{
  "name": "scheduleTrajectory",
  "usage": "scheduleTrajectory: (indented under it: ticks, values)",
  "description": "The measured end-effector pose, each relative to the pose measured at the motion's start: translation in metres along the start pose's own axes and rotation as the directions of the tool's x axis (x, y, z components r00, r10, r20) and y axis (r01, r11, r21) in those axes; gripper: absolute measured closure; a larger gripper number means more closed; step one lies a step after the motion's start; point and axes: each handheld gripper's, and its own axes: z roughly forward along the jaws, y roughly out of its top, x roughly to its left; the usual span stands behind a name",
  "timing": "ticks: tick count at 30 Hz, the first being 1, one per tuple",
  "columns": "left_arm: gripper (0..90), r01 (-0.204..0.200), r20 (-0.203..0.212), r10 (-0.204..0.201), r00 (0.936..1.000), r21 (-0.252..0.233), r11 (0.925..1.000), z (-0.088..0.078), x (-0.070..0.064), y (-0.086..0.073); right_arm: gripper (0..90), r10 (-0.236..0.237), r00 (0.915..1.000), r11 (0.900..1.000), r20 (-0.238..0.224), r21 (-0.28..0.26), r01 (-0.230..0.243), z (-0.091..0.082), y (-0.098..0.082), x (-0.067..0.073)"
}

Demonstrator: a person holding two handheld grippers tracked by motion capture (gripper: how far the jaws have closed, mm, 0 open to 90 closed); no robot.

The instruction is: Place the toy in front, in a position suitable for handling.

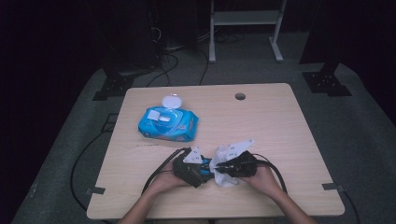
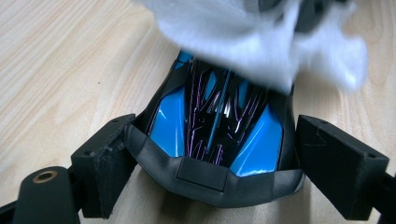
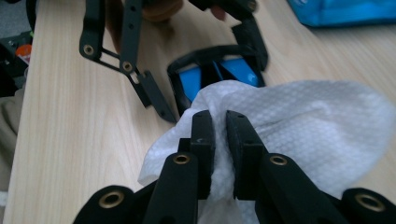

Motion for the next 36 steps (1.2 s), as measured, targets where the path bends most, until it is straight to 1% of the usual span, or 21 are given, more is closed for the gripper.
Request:
scheduleTrajectory:
  ticks: [1, 2, 3, 4, 5, 6, 9, 12, 14, 15, 17, 18, 19, 20, 22, 25, 28, 29, 34, 35, 36]
  values:
    - [14.4, 0.000, 0.000, 0.000, 1.0000, 0.000, 1.0000, 0.000, 0.000, 0.000, 80.9, 0.000, 1.0000, 1.000, 0.000, 0.000, 0.000, 0.000, 0.000, 0.000]
    - [15.3, -0.004, -0.019, 0.004, 0.9998, -0.001, 1.0000, 0.000, -0.001, -0.002, 80.7, -0.014, 0.9999, 1.000, 0.003, 0.000, 0.014, 0.004, 0.002, 0.002]
    - [16.7, 0.000, -0.018, 0.000, 0.9998, -0.016, 0.9999, 0.000, -0.001, -0.004, 80.6, -0.007, 1.0000, 1.000, 0.000, 0.000, 0.007, 0.003, 0.001, 0.001]
    - [17.2, 0.011, -0.008, -0.011, 0.9999, -0.019, 0.9998, 0.001, 0.000, -0.004, 80.6, -0.002, 1.0000, 1.000, -0.003, 0.003, 0.002, 0.002, 0.000, 0.000]
    - [17.4, 0.011, -0.008, -0.011, 0.9999, -0.019, 0.9998, 0.001, 0.000, -0.004, 80.6, -0.002, 1.0000, 1.000, -0.003, 0.003, 0.002, 0.002, 0.000, 0.000]
    - [17.9, 0.026, 0.010, -0.026, 0.9996, -0.017, 0.9995, 0.001, 0.001, -0.005, 79.7, 0.009, 0.9998, 1.000, 0.015, 0.018, -0.009, -0.005, -0.006, -0.002]
    - [19.5, 0.014, 0.011, -0.014, 0.9998, -0.012, 0.9998, 0.001, 0.001, -0.004, 79.6, 0.050, 0.9977, 0.998, 0.045, 0.039, -0.052, -0.017, -0.021, -0.007]
    - [20.9, 0.010, 0.015, -0.010, 0.9998, -0.019, 0.9998, 0.001, 0.000, -0.004, 79.5, 0.084, 0.9947, 0.996, 0.059, 0.037, -0.087, -0.026, -0.031, -0.010]
    - [20.8, 0.007, 0.019, -0.006, 0.9998, -0.020, 0.9998, 0.002, 0.000, -0.004, 79.7, 0.082, 0.9946, 0.995, 0.062, 0.042, -0.085, -0.026, -0.030, -0.009]
    - [20.2, 0.008, 0.017, -0.008, 0.9998, -0.023, 0.9997, 0.002, -0.001, -0.004, 79.6, 0.081, 0.9953, 0.996, 0.054, 0.036, -0.083, -0.024, -0.028, -0.008]
    - [18.2, 0.011, 0.014, -0.011, 0.9998, -0.025, 0.9996, 0.003, -0.001, -0.003, 79.6, 0.058, 0.9975, 0.998, 0.040, 0.035, -0.059, -0.018, -0.021, -0.005]
    - [16.5, 0.012, 0.005, -0.012, 0.9999, -0.022, 0.9997, 0.004, -0.001, -0.003, 79.6, 0.048, 0.9983, 0.998, 0.032, 0.032, -0.049, -0.015, -0.017, -0.003]
    - [16.1, 0.012, 0.005, -0.012, 0.9999, -0.022, 0.9997, 0.004, -0.001, -0.003, 79.6, 0.048, 0.9983, 0.998, 0.032, 0.032, -0.049, -0.015, -0.017, -0.003]
    - [16.1, 0.025, 0.006, -0.025, 0.9997, -0.024, 0.9994, 0.004, 0.000, -0.003, 79.7, 0.035, 0.9993, 0.999, 0.015, 0.024, -0.035, -0.009, -0.011, -0.002]
    - [16.3, 0.026, 0.008, -0.026, 0.9996, -0.024, 0.9994, 0.004, 0.001, -0.003, 79.6, 0.023, 0.9997, 0.999, 0.010, 0.027, -0.024, -0.006, -0.006, -0.001]
    - [18.9, 0.030, 0.016, -0.030, 0.9994, -0.022, 0.9993, 0.004, 0.002, -0.003, 79.5, 0.023, 0.9997, 0.999, 0.007, 0.028, -0.023, -0.006, -0.006, -0.002]
    - [19.2, 0.033, 0.018, -0.033, 0.9993, -0.023, 0.9992, 0.004, 0.002, -0.003, 79.5, 0.039, 0.9991, 0.999, 0.019, 0.036, -0.040, -0.014, -0.014, -0.005]
    - [19.2, 0.032, 0.018, -0.031, 0.9993, -0.023, 0.9992, 0.004, 0.002, -0.003, 79.5, 0.054, 0.9982, 0.998, 0.025, 0.040, -0.055, -0.017, -0.018, -0.006]
    - [19.2, 0.031, 0.020, -0.031, 0.9993, -0.021, 0.9993, 0.004, 0.002, -0.003, 79.5, 0.109, 0.9908, 0.992, 0.080, 0.051, -0.114, -0.035, -0.038, -0.014]
    - [19.2, 0.031, 0.020, -0.031, 0.9993, -0.021, 0.9993, 0.004, 0.002, -0.003, 79.5, 0.120, 0.9892, 0.991, 0.083, 0.049, -0.125, -0.037, -0.041, -0.016]
    - [19.2, 0.032, 0.020, -0.031, 0.9993, -0.021, 0.9993, 0.004, 0.002, -0.003, 79.5, 0.120, 0.9892, 0.991, 0.083, 0.049, -0.125, -0.037, -0.041, -0.016]
